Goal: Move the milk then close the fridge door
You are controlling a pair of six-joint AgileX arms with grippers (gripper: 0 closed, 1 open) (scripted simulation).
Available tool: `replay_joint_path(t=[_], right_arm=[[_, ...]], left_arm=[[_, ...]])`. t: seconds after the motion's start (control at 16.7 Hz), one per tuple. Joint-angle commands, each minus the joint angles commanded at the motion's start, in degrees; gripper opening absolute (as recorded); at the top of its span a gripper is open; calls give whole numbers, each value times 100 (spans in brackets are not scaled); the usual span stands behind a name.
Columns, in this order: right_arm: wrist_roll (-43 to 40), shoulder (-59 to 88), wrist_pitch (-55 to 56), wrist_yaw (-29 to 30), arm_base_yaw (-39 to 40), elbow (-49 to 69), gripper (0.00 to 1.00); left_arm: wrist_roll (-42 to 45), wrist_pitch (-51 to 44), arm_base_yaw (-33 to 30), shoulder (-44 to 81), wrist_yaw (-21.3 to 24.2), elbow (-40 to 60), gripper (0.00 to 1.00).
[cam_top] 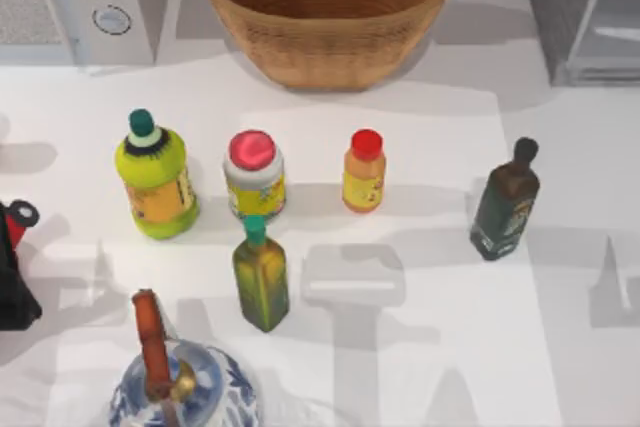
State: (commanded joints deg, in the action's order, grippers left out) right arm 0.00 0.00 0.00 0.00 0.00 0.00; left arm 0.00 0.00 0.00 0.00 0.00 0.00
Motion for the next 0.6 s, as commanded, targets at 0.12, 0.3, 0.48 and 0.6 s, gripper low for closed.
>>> replay_joint_path(t=[0.12, 0.3, 0.48, 0.6], right_arm=[[0, 0, 0, 0, 0, 0, 100], [4, -51, -64, -6, -14, 76, 100], [-5, -506, -615, -11, -2, 474, 100], [-17, -966, -1299, -9, 1, 859, 100]], left_arm=[[0, 0, 0, 0, 0, 0, 100], [0, 0, 0, 0, 0, 0, 100], [0, 0, 0, 0, 0, 0, 100], [0, 0, 0, 0, 0, 0, 100]])
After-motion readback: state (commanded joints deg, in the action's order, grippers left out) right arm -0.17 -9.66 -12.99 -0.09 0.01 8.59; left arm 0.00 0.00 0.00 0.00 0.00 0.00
